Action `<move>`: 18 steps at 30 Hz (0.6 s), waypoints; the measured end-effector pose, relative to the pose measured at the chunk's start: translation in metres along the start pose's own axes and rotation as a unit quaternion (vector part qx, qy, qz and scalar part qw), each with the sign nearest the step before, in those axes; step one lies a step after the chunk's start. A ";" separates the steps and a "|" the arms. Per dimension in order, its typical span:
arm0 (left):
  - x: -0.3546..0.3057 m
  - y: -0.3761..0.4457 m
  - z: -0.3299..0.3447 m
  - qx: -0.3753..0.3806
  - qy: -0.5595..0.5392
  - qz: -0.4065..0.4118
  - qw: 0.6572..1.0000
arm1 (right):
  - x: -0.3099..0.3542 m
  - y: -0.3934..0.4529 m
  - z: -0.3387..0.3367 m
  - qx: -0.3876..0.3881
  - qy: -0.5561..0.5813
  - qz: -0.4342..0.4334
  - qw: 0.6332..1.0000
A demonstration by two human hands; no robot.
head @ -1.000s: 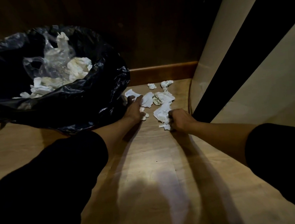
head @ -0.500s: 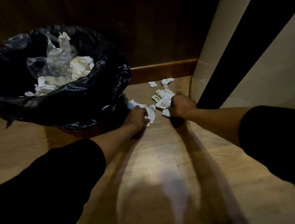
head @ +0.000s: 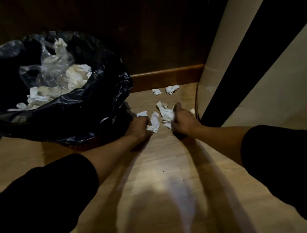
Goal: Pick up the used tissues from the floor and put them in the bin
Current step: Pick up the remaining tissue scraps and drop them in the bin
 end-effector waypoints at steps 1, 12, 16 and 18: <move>-0.003 0.005 -0.002 -0.010 -0.010 0.000 1.000 | -0.002 -0.009 0.003 0.004 0.012 -0.005 1.000; -0.041 0.066 0.039 0.037 0.039 -0.012 0.998 | -0.008 -0.069 0.009 -0.061 -0.022 -0.163 0.984; -0.045 0.080 0.046 0.051 0.081 0.004 0.995 | -0.013 -0.070 0.012 -0.060 -0.022 -0.152 0.986; -0.050 0.088 0.038 0.030 0.093 0.019 0.995 | -0.014 -0.066 0.014 -0.052 -0.030 -0.157 0.986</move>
Point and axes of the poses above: each hand's wrist, its own y-axis towards the middle knuckle, its own z-axis out of the palm, x = y × z, the point moved 10 cm from there along y, towards the middle knuckle, and after that the axes turned 15 degrees about -y, right-handed, at the moved point
